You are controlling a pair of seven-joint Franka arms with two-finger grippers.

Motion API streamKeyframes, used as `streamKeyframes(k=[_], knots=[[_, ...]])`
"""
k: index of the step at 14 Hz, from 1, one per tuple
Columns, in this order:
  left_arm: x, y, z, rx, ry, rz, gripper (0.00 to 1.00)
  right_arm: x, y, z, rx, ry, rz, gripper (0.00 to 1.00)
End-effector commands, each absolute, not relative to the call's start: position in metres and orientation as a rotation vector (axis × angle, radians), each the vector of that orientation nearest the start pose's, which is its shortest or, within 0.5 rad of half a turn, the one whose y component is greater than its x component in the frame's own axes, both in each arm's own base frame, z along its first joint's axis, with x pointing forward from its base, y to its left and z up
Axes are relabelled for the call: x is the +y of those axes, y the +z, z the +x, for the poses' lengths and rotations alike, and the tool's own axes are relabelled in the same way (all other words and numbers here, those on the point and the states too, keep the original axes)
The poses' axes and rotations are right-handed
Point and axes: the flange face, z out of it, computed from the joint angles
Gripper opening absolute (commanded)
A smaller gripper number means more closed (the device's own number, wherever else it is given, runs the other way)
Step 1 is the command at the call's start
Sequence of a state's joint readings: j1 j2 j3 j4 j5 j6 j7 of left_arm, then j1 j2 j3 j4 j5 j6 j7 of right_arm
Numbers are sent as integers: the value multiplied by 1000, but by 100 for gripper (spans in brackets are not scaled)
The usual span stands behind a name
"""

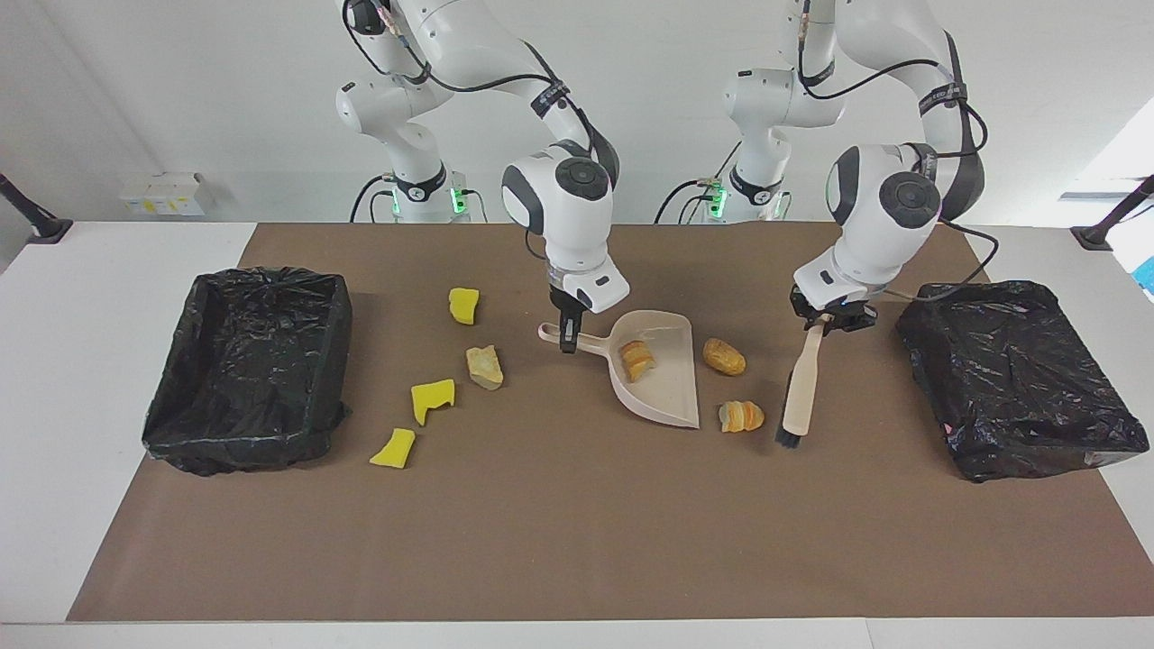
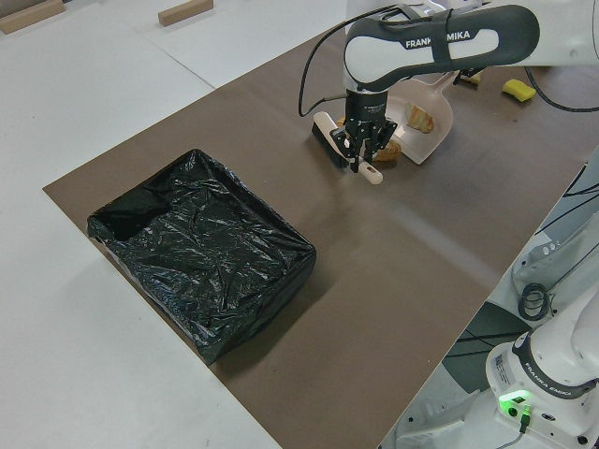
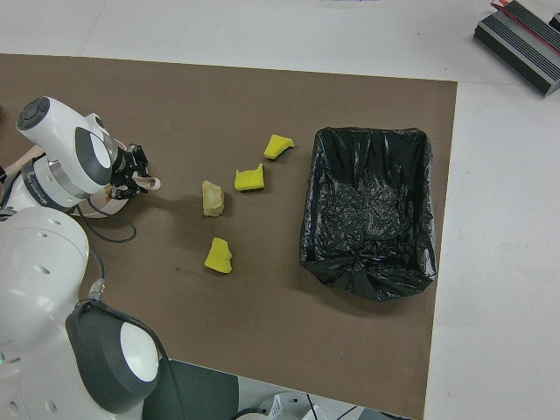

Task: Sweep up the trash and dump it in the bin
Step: 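Sweep the bread pieces into the dustpan with the left gripper's brush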

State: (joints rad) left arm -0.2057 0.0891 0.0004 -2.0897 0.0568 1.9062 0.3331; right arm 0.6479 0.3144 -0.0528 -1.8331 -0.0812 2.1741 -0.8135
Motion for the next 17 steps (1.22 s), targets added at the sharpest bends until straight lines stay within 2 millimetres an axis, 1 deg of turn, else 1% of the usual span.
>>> streamKeyframes(k=[1, 3, 5, 6, 7, 8, 9, 10, 11, 12, 14, 16, 17], knots=[[-145, 367, 486, 871, 436, -2961, 0, 346, 359, 527, -2191, -21, -2405, 0], [-184, 366, 451, 871, 460, -2933, 0, 346, 357, 527, -2192, -21, -2405, 0], [-215, 367, 424, 855, 481, -2917, 0, 346, 357, 527, -2192, -28, -2405, 0], [-228, 369, 416, 828, 518, -2941, 0, 346, 356, 527, -2192, -23, -2404, 0], [-237, 371, 414, 758, 536, -2993, 0, 346, 356, 527, -2191, -28, -2404, 0], [-252, 375, 412, 706, 523, -3032, 0, 346, 356, 527, -2191, -28, -2404, 0], [-264, 381, 414, 661, 492, -3053, 0, 346, 355, 527, -2191, -23, -2404, 0], [-269, 387, 419, 641, 479, -3061, 0, 346, 355, 528, -2191, -26, -2404, 0], [-268, 396, 424, 632, 465, -3071, 0, 346, 356, 528, -2191, -28, -2404, 0], [-264, 406, 428, 623, 450, -3081, 0, 346, 356, 529, -2191, -28, -2404, 0], [-255, 424, 426, 609, 479, -3077, 0, 345, 357, 531, -2193, -30, -2405, 0], [-228, 446, 424, 528, 502, -3095, 0, 345, 360, 531, -2193, -35, -2406, 0], [-221, 455, 420, 481, 514, -3096, 0, 343, 364, 533, -2190, -46, -2410, 0]])
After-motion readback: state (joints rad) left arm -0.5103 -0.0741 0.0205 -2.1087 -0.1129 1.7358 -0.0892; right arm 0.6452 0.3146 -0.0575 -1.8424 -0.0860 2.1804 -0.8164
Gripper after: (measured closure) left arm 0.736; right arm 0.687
